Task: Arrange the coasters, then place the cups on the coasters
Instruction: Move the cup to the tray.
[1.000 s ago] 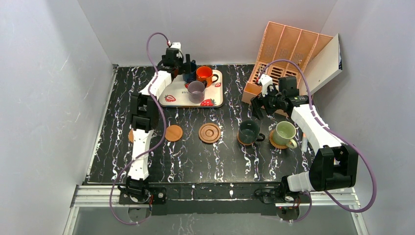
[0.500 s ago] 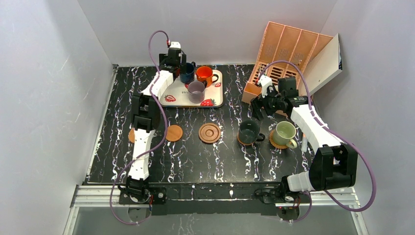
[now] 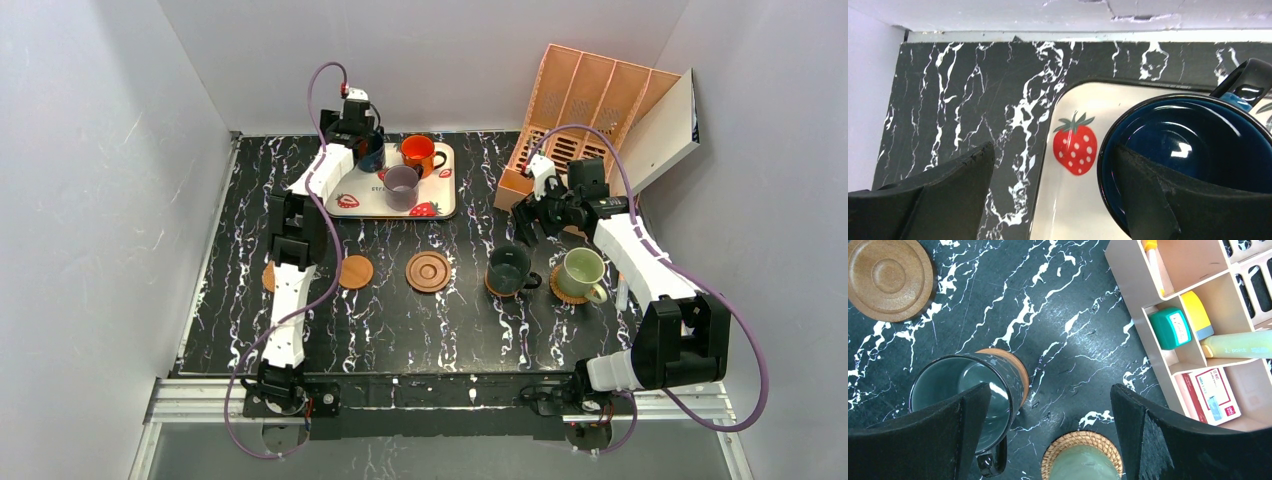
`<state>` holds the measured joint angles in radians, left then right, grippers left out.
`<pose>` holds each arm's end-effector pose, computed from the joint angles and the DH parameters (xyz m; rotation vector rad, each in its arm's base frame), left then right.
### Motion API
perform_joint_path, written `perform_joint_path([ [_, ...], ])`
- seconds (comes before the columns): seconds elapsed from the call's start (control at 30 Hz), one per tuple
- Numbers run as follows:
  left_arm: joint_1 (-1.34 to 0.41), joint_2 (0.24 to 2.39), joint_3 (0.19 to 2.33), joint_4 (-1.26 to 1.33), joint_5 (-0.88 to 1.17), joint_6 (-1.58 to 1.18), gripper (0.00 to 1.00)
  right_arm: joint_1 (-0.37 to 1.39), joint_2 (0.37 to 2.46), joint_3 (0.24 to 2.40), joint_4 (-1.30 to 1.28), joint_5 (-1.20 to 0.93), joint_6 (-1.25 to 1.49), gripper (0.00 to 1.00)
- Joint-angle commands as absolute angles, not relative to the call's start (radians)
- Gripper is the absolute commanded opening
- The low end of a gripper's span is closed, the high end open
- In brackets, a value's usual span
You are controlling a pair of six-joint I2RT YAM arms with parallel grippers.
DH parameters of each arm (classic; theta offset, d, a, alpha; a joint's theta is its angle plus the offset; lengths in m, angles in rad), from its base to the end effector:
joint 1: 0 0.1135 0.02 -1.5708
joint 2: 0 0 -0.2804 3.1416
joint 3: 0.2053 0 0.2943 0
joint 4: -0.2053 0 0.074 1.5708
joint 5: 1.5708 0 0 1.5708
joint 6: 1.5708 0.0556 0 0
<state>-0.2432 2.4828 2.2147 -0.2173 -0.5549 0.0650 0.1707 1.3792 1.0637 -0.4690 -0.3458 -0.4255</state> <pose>0.6308 -0.1263 0.2101 -0.0321 2.0070 0.4550 0.3402 0.0778 0.2672 -0.8376 2.1569 0.2782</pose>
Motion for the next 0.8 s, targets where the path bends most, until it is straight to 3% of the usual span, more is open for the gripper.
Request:
perform_joint_path([
  [0.0,-0.229,2.370,2.140,-0.291,-0.597,0.104,0.85,0.179,1.364,1.056,-0.454,-0.357,-0.445,0.99],
  [0.77,-0.183,2.031,1.753,-0.401,-0.431,0.169,0.85,0.190,1.342,1.058,-0.465,-0.391,-0.442,0.99],
])
